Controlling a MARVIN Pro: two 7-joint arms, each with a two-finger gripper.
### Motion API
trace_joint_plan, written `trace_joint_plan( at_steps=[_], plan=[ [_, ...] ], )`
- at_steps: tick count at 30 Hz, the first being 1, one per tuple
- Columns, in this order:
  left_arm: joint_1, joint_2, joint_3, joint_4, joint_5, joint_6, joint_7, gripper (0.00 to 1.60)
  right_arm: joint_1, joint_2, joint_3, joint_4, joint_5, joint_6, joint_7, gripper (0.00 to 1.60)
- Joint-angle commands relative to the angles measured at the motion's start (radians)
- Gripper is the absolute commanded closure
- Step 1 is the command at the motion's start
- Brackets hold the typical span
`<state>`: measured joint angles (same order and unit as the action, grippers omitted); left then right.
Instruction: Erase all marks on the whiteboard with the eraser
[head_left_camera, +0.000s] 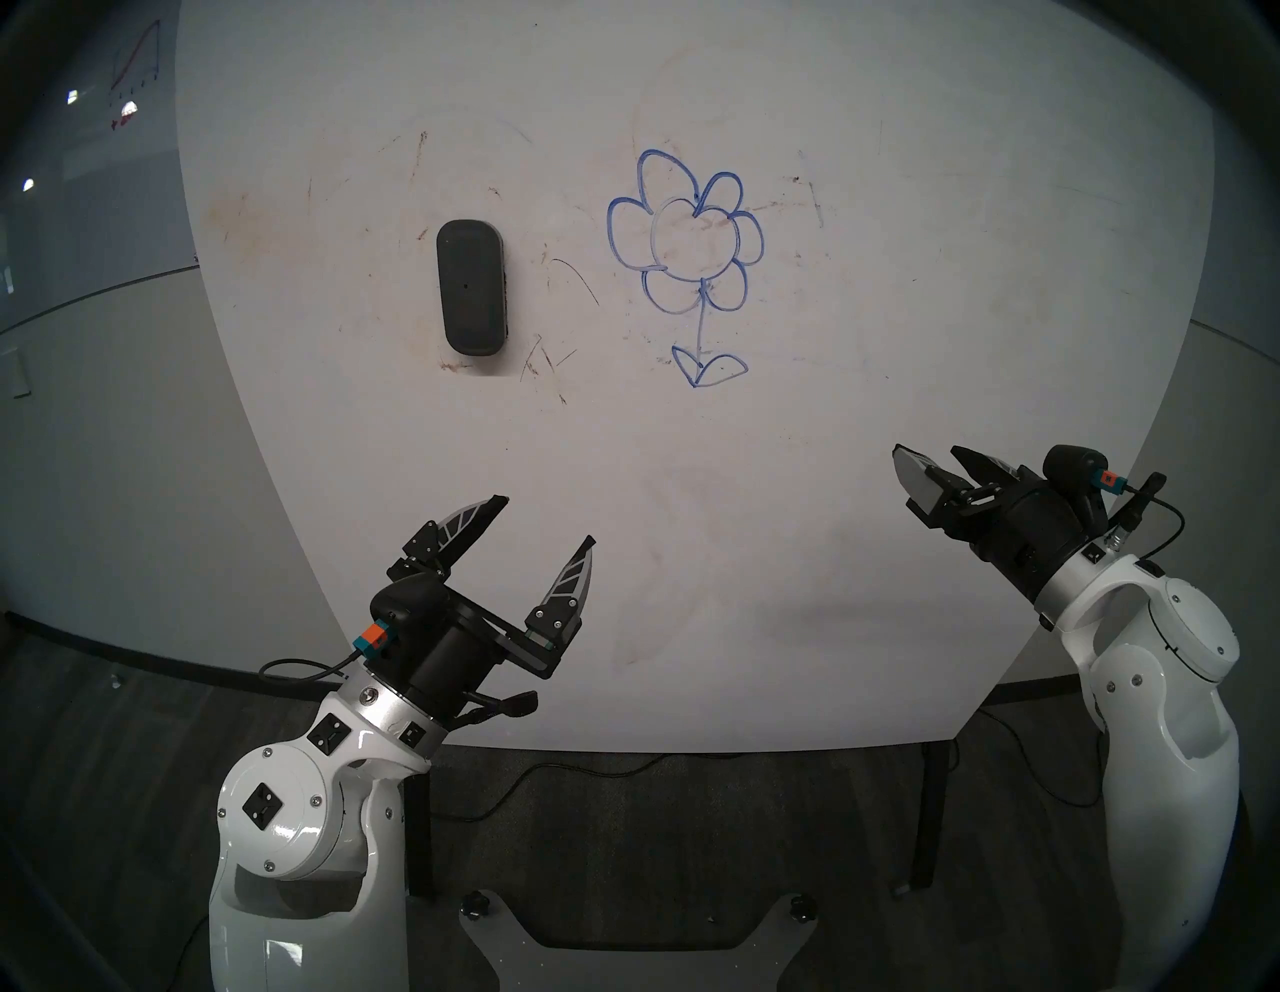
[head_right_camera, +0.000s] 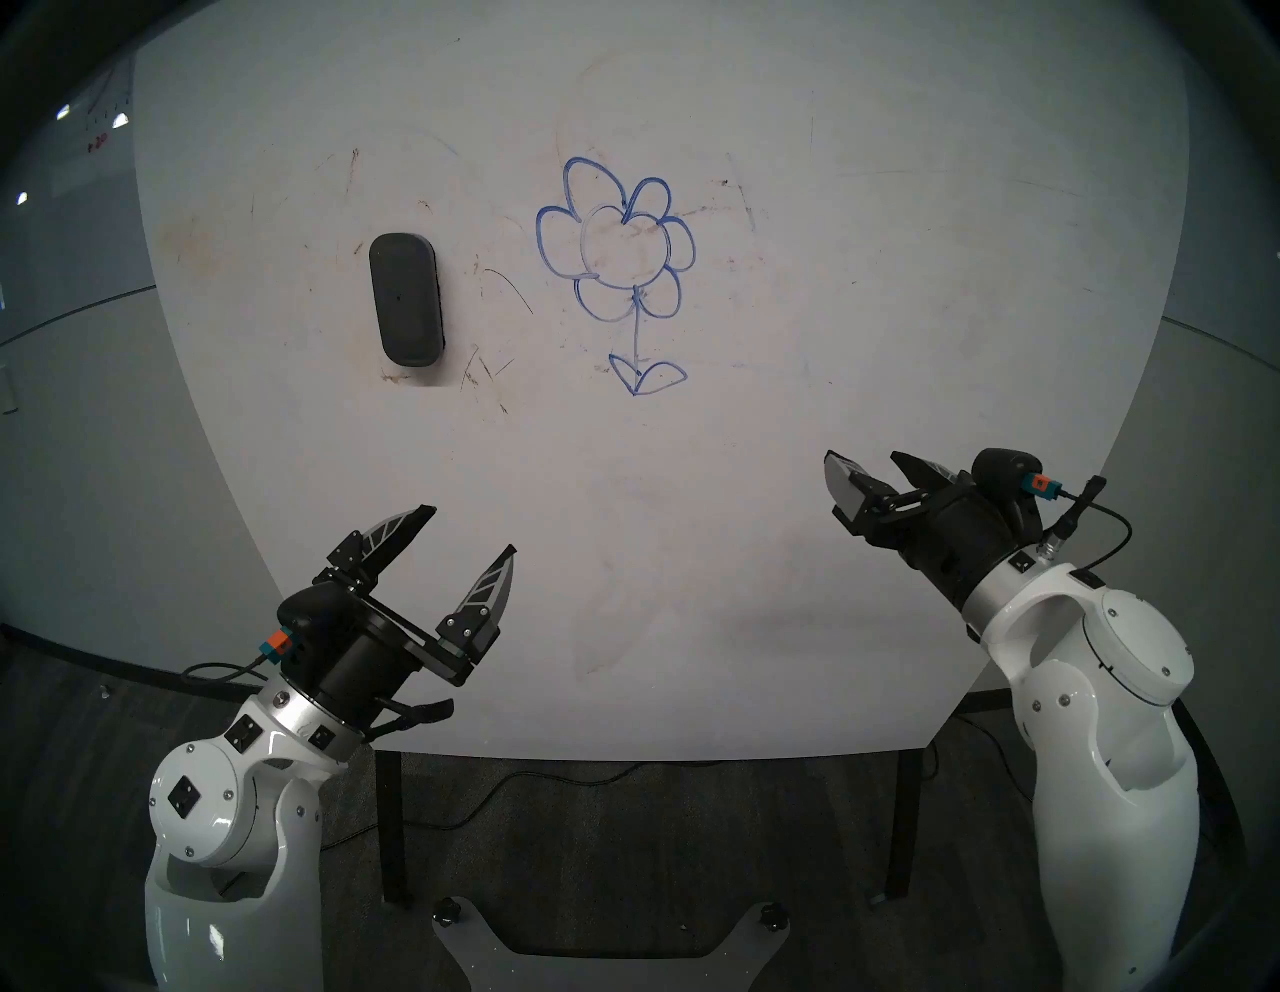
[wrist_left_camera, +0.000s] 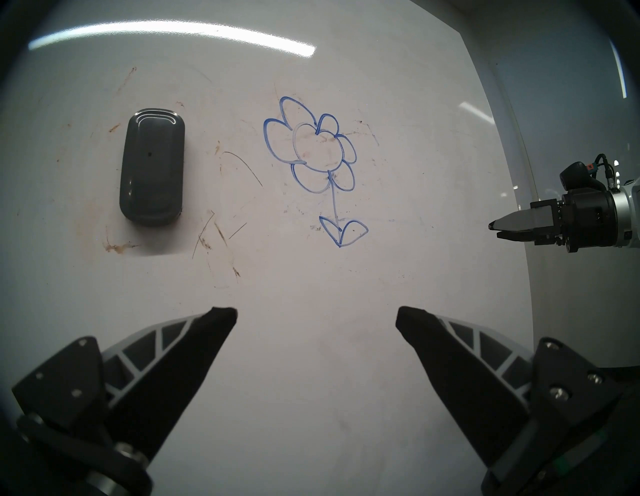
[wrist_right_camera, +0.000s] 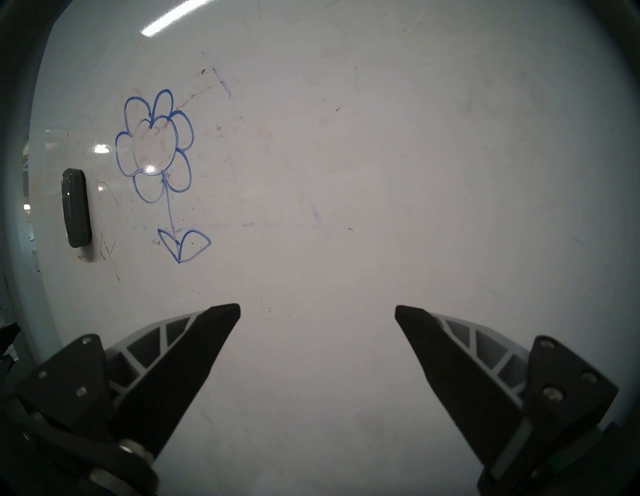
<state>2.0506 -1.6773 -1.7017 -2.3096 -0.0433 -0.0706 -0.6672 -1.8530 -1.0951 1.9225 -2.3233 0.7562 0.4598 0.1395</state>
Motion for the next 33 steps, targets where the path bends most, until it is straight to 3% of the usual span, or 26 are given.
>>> trace_joint_plan(
  at_steps=[1,13,20,33],
  plan=[
    [0.000,0.001,0.000,-0.016,-0.001,-0.001,0.000,0.00,0.002,0.002,0.000,-0.013,0.000,0.000,0.001,0.00],
    [0.002,0.001,0.000,-0.021,-0.001,0.005,0.005,0.00,0.002,0.002,0.000,-0.013,0.000,0.000,0.001,0.00],
    [-0.013,0.004,0.002,-0.057,0.000,0.009,0.083,0.00,0.002,0.002,0.000,-0.013,0.000,-0.001,0.001,0.00],
    [-0.176,0.020,-0.056,-0.065,0.041,0.074,0.176,0.00,0.002,0.001,0.000,-0.012,0.000,-0.001,0.002,0.00]
  ],
)
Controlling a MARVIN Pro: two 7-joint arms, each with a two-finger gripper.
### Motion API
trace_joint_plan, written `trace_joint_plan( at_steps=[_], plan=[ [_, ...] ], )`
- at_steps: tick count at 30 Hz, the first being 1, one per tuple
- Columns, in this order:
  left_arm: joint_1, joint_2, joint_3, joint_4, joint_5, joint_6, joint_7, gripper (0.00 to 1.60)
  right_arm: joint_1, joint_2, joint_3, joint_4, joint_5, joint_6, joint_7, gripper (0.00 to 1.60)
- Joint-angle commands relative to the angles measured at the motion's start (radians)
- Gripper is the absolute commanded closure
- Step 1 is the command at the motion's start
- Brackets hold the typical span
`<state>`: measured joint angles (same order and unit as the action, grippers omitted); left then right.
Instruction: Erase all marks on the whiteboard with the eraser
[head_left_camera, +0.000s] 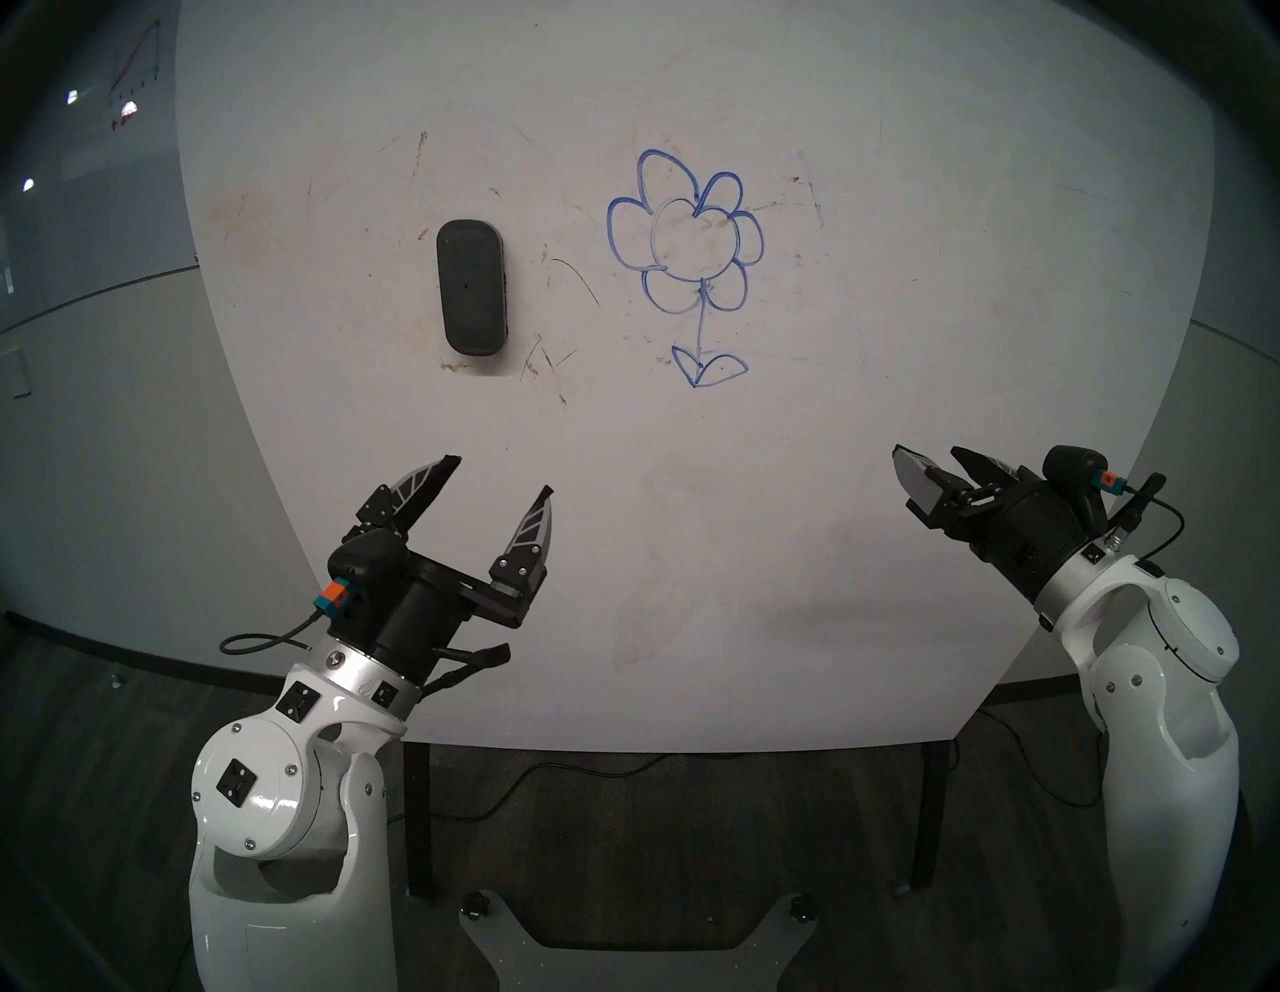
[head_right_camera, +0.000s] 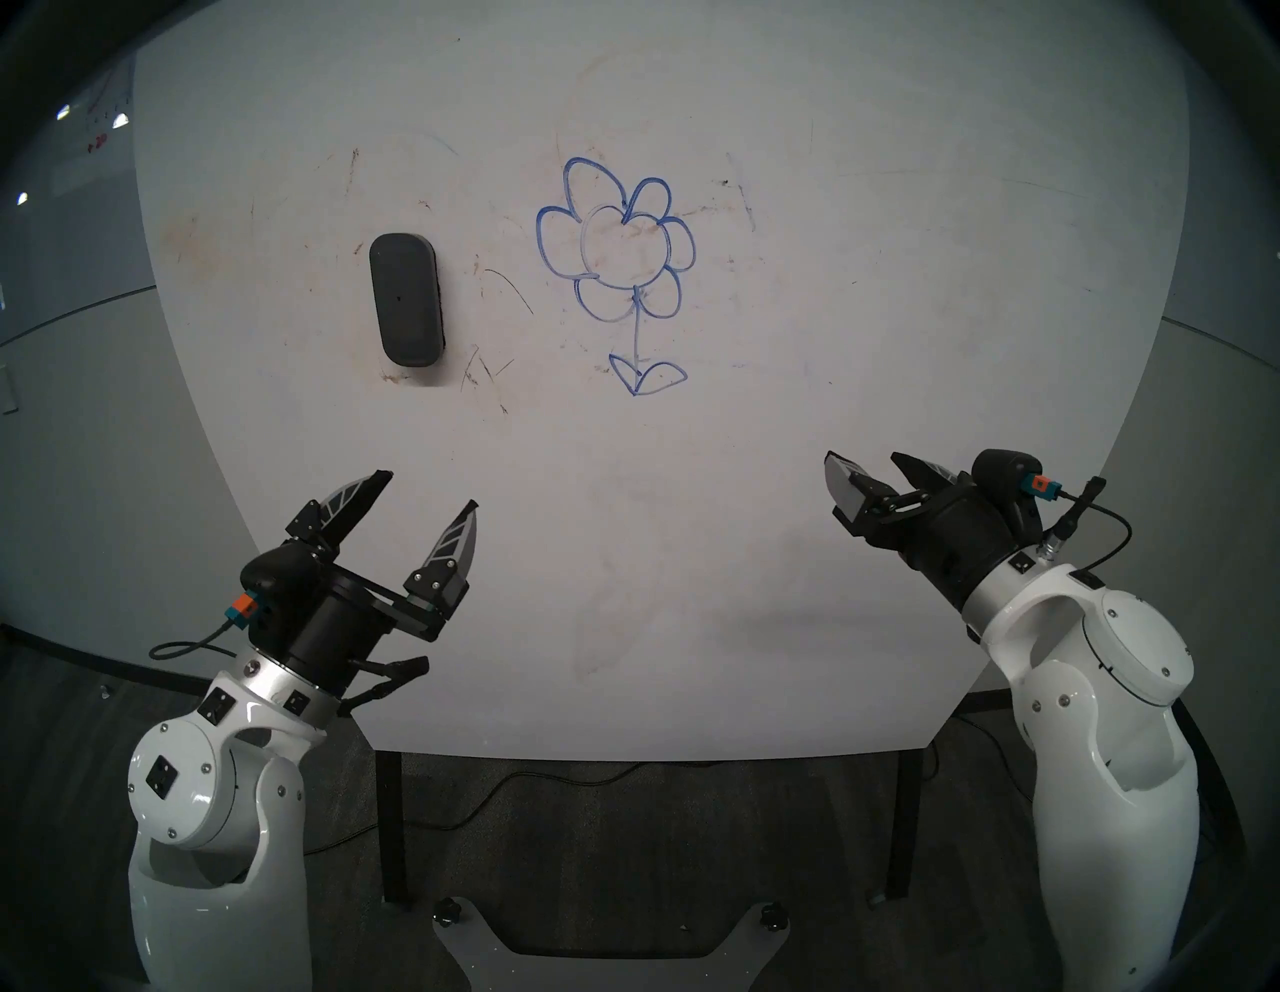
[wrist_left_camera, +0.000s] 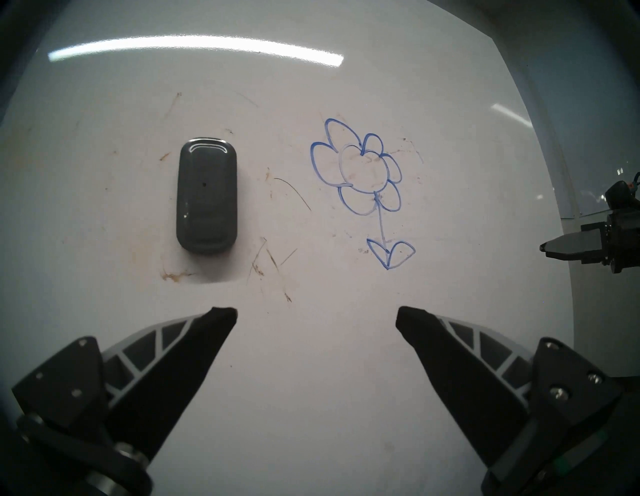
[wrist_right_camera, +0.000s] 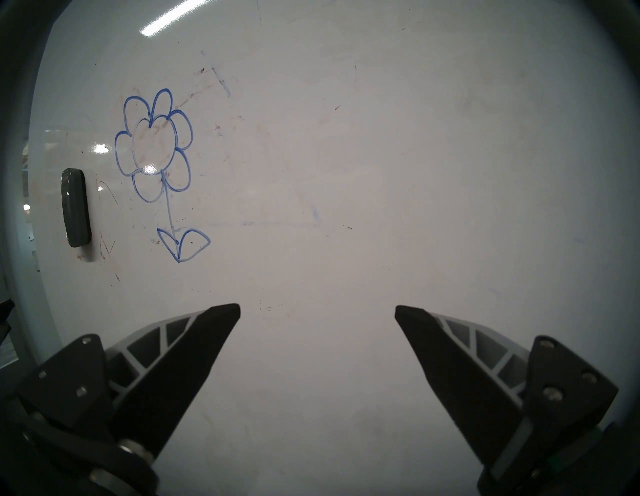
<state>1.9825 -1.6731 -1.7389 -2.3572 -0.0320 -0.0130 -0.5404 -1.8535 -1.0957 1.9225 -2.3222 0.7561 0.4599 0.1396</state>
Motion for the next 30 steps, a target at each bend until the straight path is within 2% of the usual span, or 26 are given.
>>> trace_joint_plan(
  at_steps=[1,2,4,15,26,27,28,30],
  plan=[
    [-0.124,0.020,-0.022,-0.013,0.034,0.019,0.057,0.00,0.003,0.002,0.000,-0.013,0.000,-0.001,0.002,0.00],
    [-0.115,0.030,-0.021,-0.021,0.030,0.020,0.070,0.00,0.003,0.002,0.000,-0.013,0.000,-0.001,0.002,0.00],
    [-0.156,0.033,-0.024,-0.016,0.033,0.039,0.084,0.00,0.003,0.002,0.000,-0.013,0.000,-0.001,0.002,0.00],
    [-0.269,0.069,-0.016,0.005,0.032,0.121,0.195,0.00,0.003,0.002,0.000,-0.013,0.000,-0.001,0.002,0.00],
    [-0.390,0.133,-0.007,0.111,-0.035,0.186,0.250,0.00,0.003,0.002,0.000,-0.013,0.000,-0.001,0.002,0.00],
    [-0.457,0.131,-0.010,0.150,-0.031,0.207,0.240,0.00,0.003,0.002,0.000,-0.013,0.000,-0.001,0.002,0.00],
    [-0.412,0.148,-0.002,0.127,-0.044,0.193,0.258,0.00,0.003,0.002,0.000,-0.013,0.000,-0.001,0.002,0.00],
    [-0.428,0.150,0.000,0.135,-0.045,0.199,0.259,0.00,0.003,0.002,0.000,-0.012,0.000,-0.001,0.002,0.00]
  ],
)
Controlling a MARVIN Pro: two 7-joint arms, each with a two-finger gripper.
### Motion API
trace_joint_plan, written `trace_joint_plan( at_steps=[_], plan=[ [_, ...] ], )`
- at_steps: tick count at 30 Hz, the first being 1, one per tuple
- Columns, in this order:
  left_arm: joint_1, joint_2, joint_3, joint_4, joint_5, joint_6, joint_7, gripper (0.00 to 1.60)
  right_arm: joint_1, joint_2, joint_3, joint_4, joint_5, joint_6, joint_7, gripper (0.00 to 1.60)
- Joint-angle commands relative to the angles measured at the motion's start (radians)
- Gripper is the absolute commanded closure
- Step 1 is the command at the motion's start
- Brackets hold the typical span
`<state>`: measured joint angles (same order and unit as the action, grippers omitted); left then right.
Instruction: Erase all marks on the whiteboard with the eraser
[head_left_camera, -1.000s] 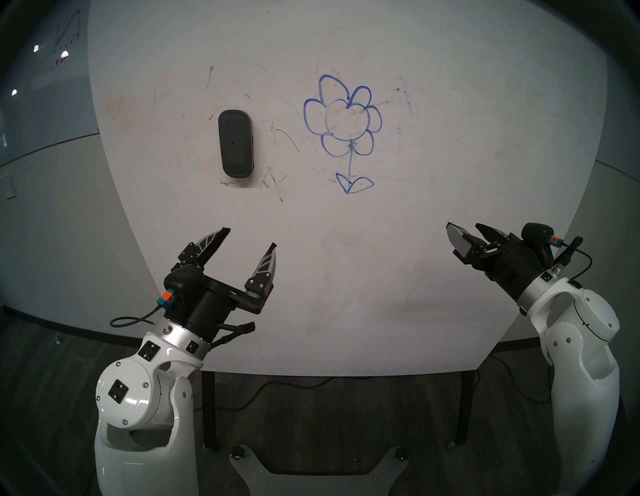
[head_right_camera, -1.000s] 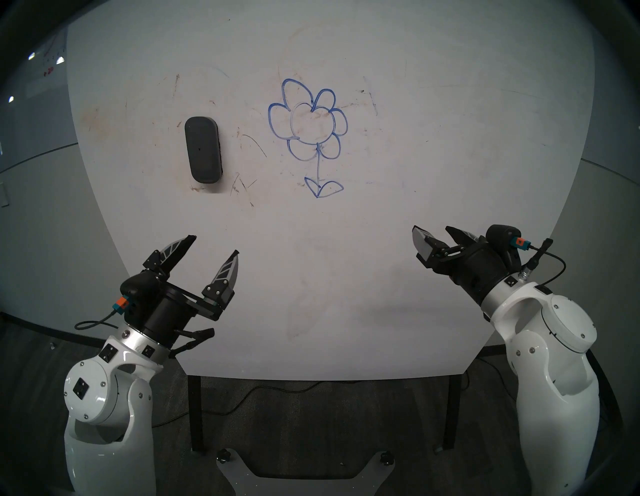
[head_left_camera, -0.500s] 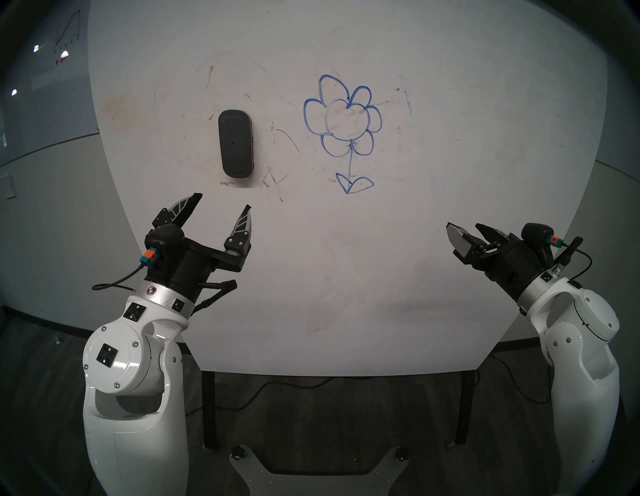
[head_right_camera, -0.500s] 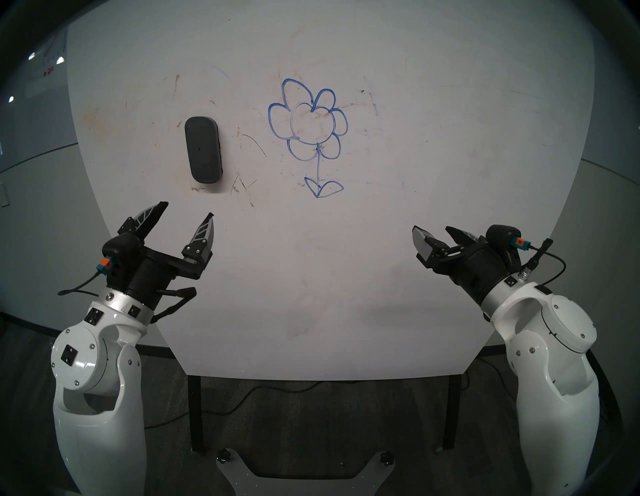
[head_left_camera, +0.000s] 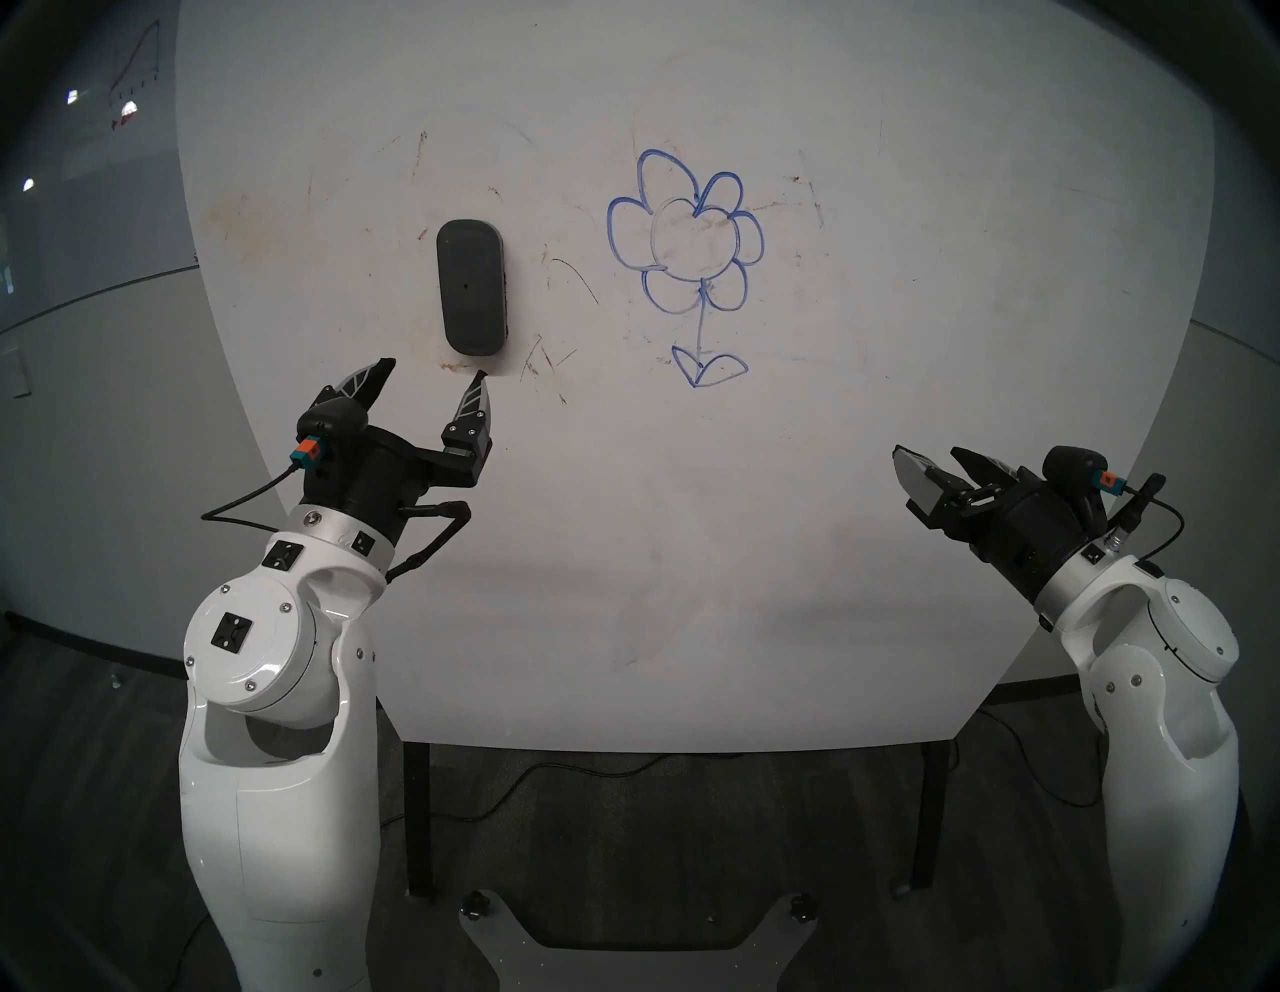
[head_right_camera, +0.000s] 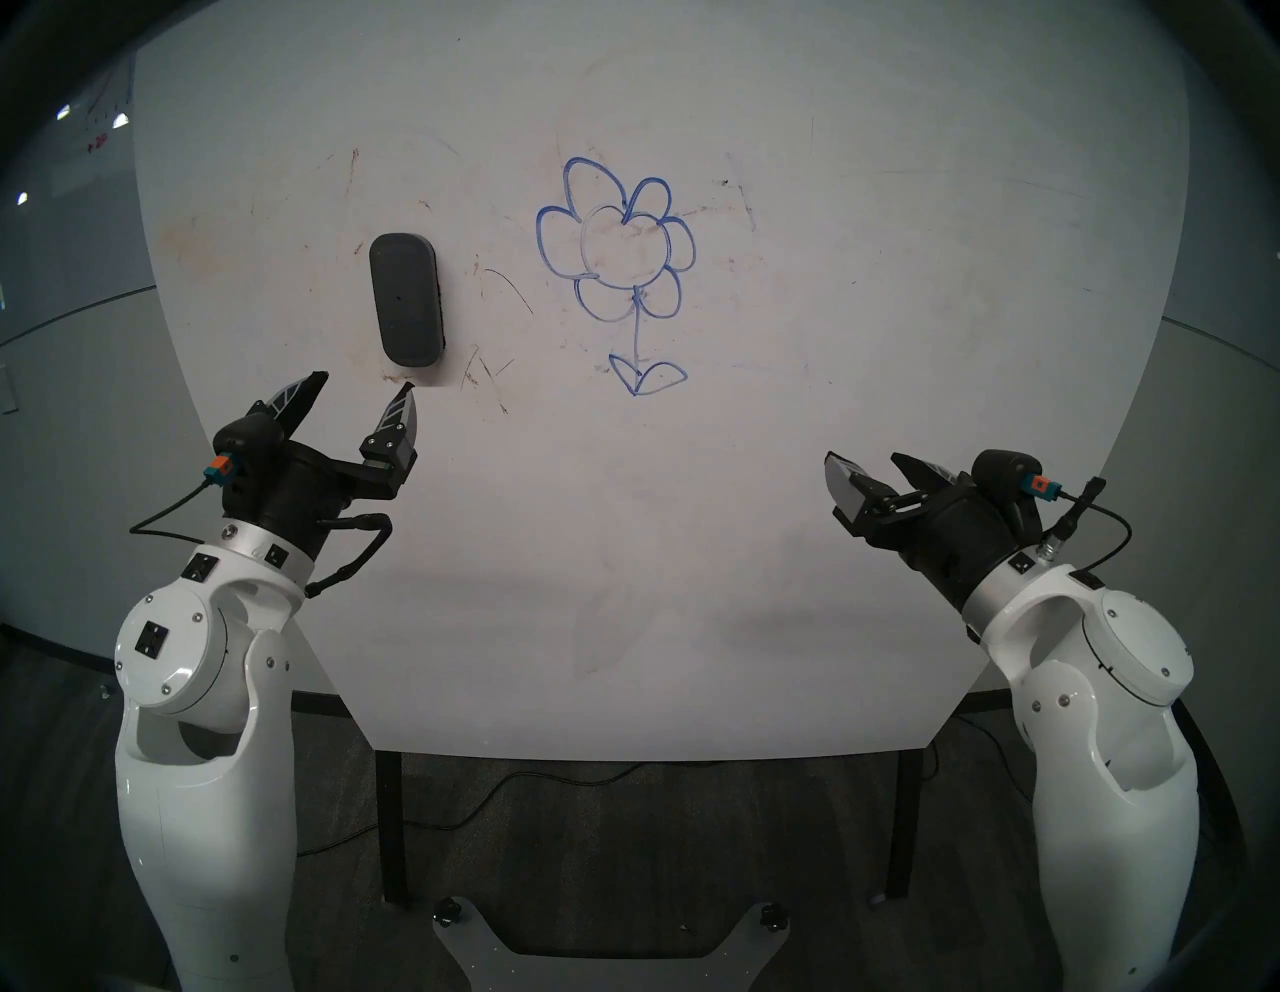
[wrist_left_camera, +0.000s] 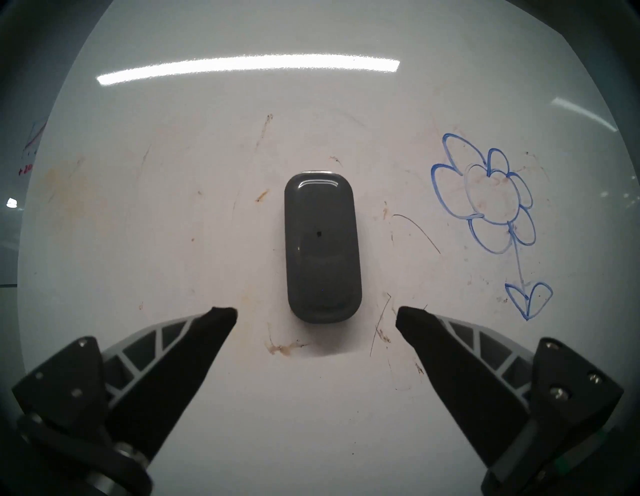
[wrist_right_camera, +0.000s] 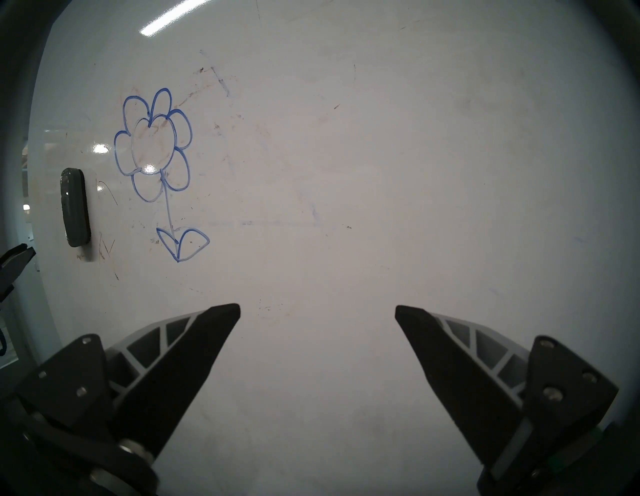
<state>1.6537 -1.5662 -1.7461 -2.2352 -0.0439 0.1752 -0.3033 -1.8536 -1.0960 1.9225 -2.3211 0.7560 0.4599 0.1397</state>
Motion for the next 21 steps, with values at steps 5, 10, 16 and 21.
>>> trace_joint_plan(
  at_steps=[5,10,16,21],
  plan=[
    [-0.149,0.061,0.030,0.026,-0.043,0.027,0.033,0.00,0.004,0.002,0.000,-0.013,0.000,-0.002,0.002,0.00],
    [-0.224,0.079,0.063,0.060,-0.054,0.053,0.067,0.00,0.004,0.002,0.000,-0.013,0.000,-0.001,0.002,0.00],
    [-0.294,0.093,0.084,0.100,-0.049,0.077,0.094,0.00,0.004,0.002,0.000,-0.014,0.000,-0.001,0.002,0.00],
    [-0.320,0.104,0.095,0.126,-0.048,0.082,0.111,0.00,0.003,0.002,0.000,-0.014,0.000,-0.001,0.002,0.00]
  ],
)
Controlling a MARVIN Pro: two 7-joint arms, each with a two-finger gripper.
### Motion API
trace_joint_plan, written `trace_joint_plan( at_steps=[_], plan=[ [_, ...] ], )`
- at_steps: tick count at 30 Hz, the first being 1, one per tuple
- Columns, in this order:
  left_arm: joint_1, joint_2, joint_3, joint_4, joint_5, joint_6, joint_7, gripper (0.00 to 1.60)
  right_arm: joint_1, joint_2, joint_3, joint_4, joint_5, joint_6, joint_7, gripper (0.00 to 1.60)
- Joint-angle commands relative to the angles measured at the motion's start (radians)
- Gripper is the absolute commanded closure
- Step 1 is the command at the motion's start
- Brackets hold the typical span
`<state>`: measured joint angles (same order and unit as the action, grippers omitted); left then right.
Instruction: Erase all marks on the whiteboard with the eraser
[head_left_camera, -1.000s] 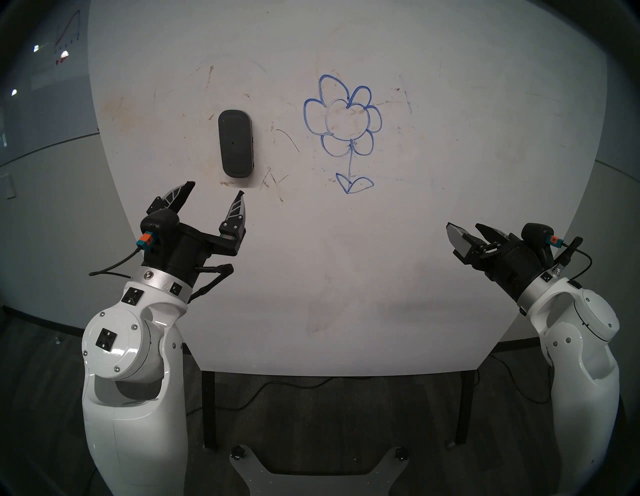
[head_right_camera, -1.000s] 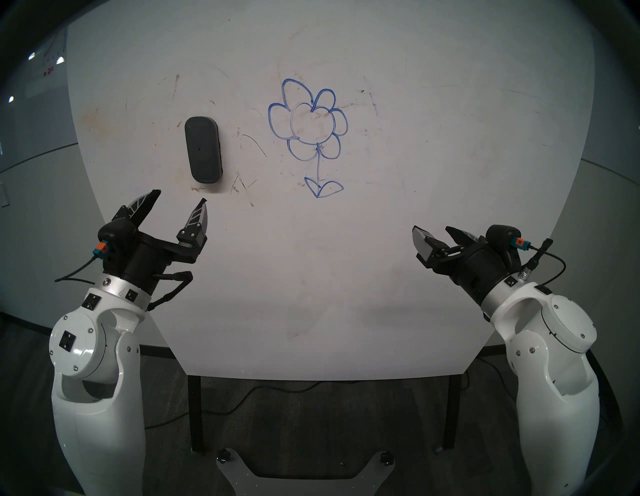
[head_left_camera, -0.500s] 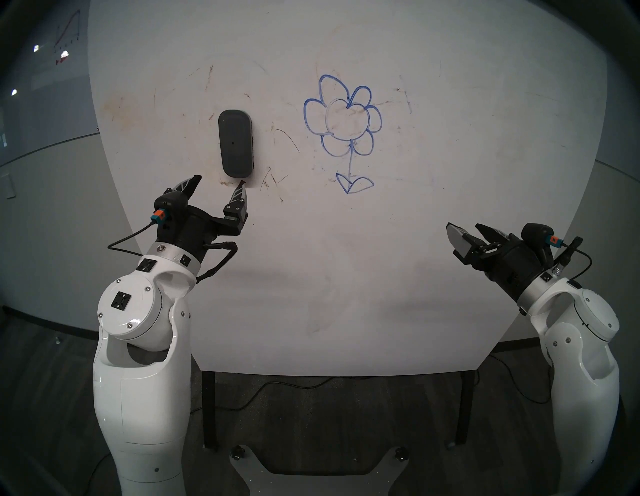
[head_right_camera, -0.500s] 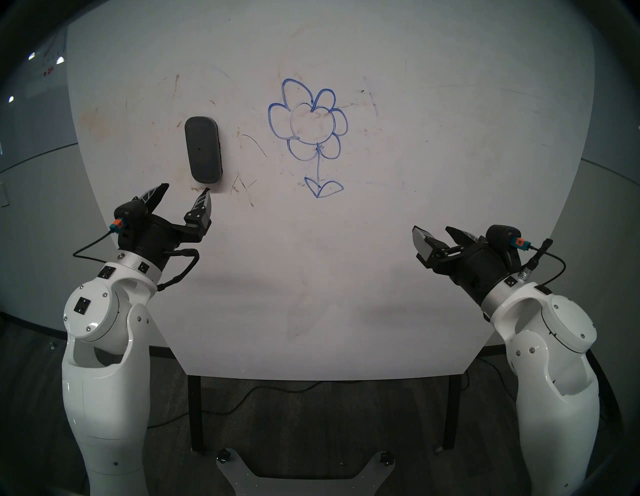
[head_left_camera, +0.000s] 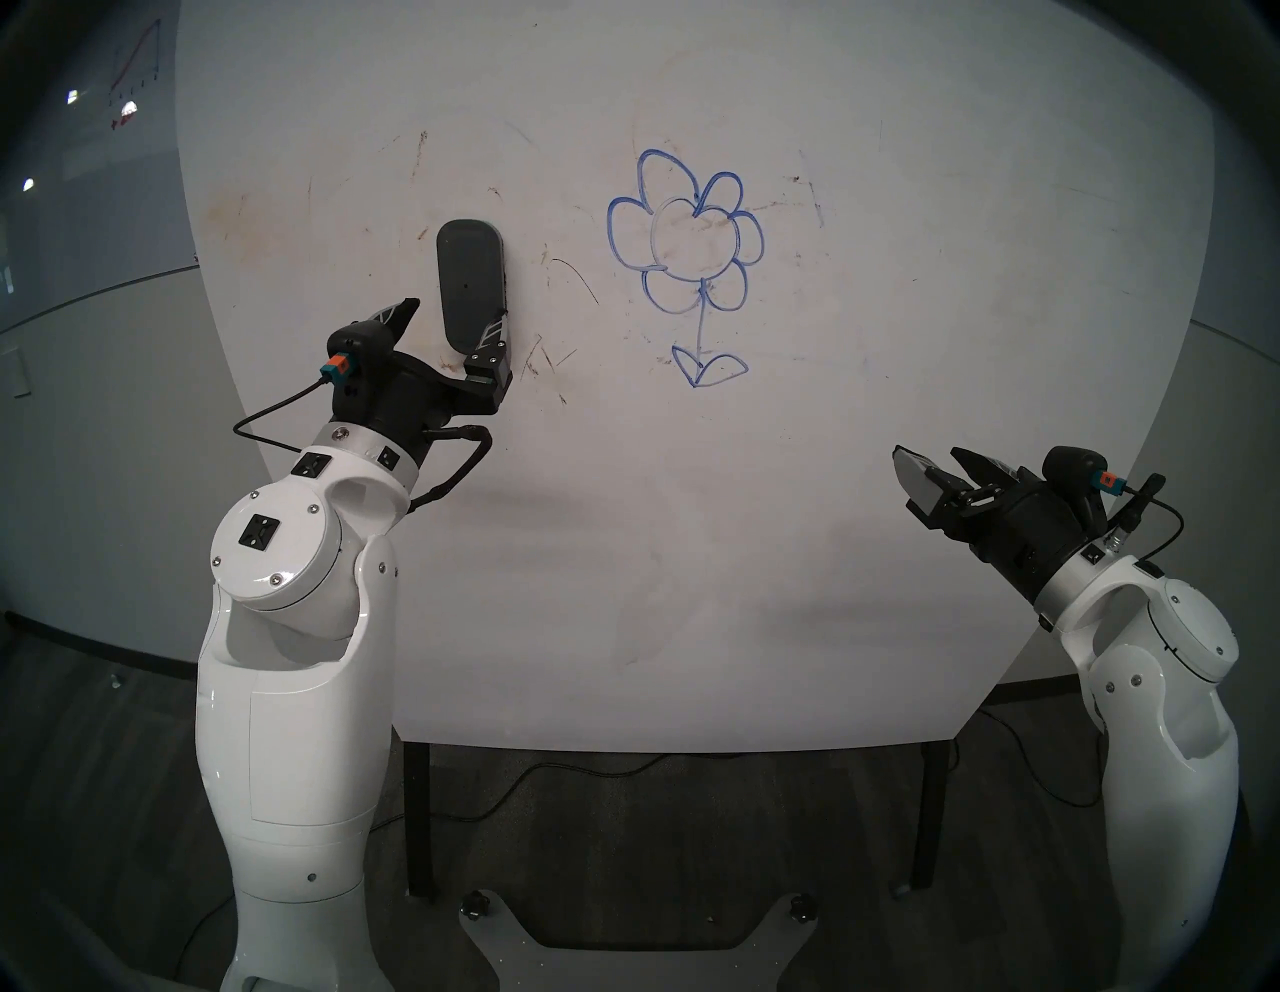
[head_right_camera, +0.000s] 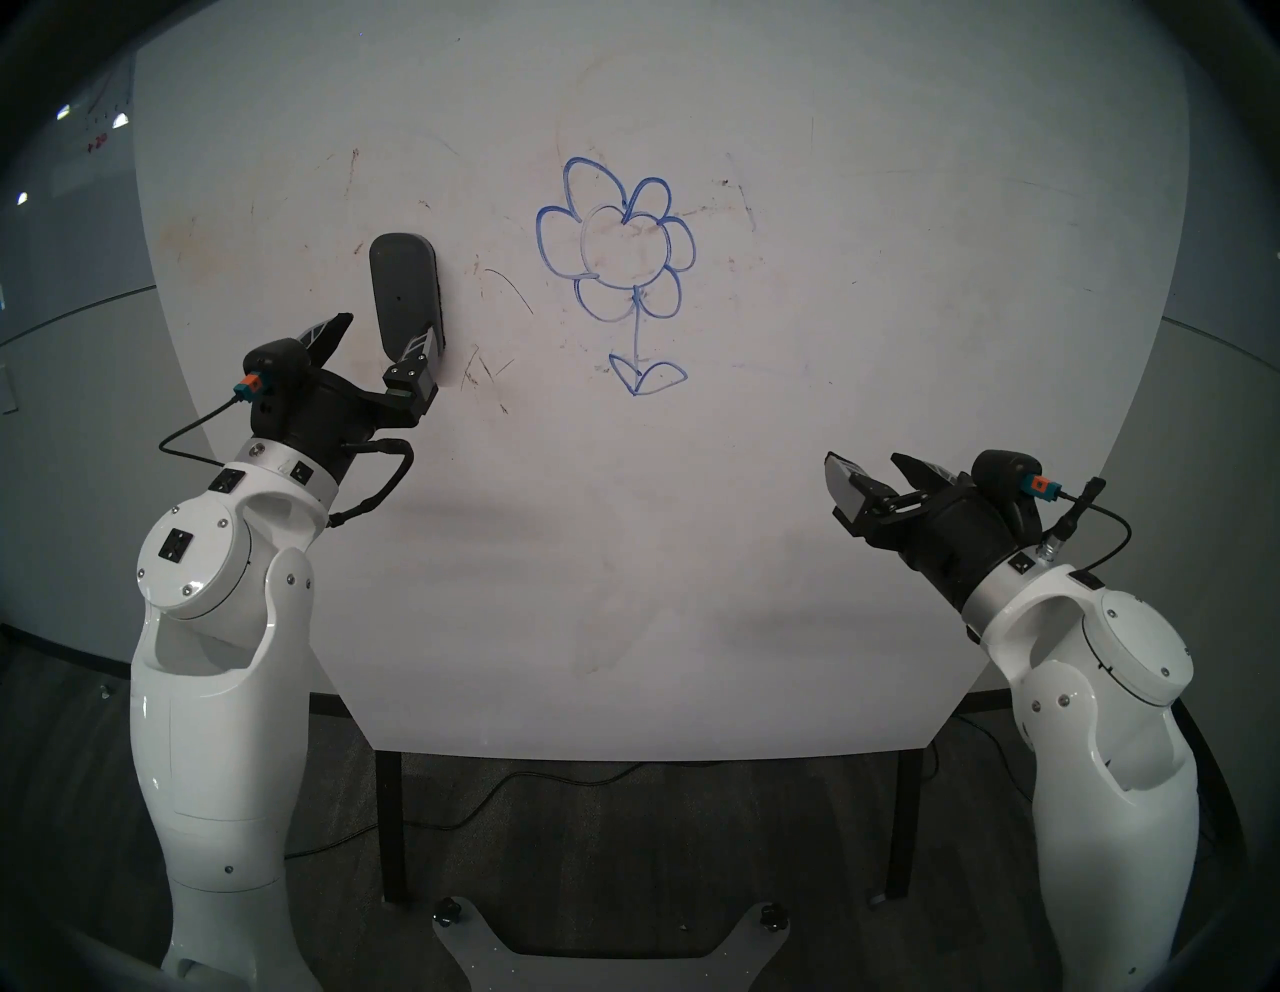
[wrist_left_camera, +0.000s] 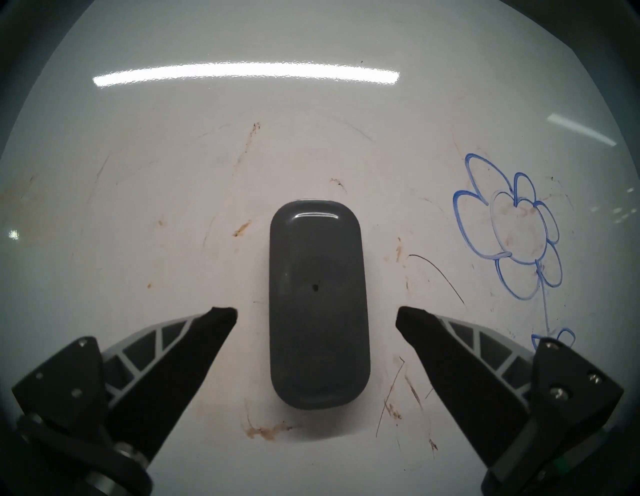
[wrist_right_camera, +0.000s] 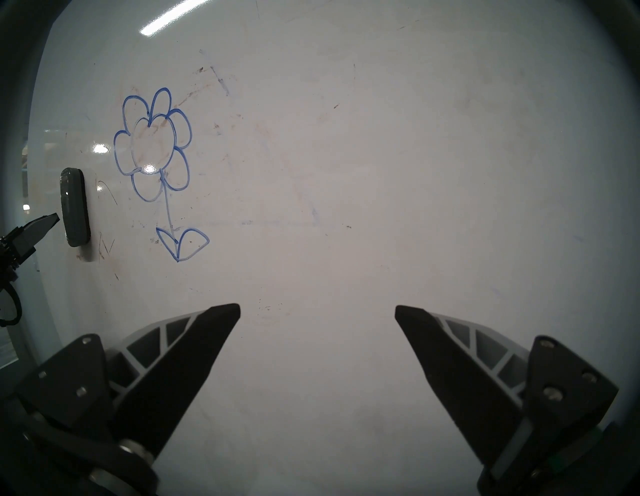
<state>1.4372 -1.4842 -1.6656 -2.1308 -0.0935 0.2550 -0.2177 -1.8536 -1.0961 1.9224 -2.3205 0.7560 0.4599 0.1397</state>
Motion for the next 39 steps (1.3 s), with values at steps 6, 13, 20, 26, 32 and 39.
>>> trace_joint_plan(
  at_steps=[6,13,20,26,32,39],
  plan=[
    [-0.153,0.036,0.035,0.068,0.015,0.011,0.056,0.00,0.003,0.002,0.000,-0.015,0.000,-0.001,0.002,0.00],
    [-0.231,0.037,0.048,0.137,0.022,0.028,0.055,0.26,0.003,0.002,0.000,-0.015,0.000,-0.001,0.002,0.00],
    [-0.243,0.039,0.057,0.148,0.025,0.038,0.051,1.02,0.003,0.002,0.000,-0.016,0.000,-0.001,0.002,0.00],
    [-0.228,0.040,0.059,0.128,0.019,0.045,0.046,1.60,0.003,0.002,0.000,-0.016,0.000,0.000,0.002,0.00],
    [-0.198,0.056,0.068,0.090,-0.002,0.054,0.009,1.60,0.003,0.002,0.000,-0.016,0.000,0.000,0.002,0.00],
    [-0.196,0.070,0.111,0.077,-0.002,0.063,-0.028,1.60,0.003,0.002,0.000,-0.016,0.000,0.000,0.002,0.00]
  ],
)
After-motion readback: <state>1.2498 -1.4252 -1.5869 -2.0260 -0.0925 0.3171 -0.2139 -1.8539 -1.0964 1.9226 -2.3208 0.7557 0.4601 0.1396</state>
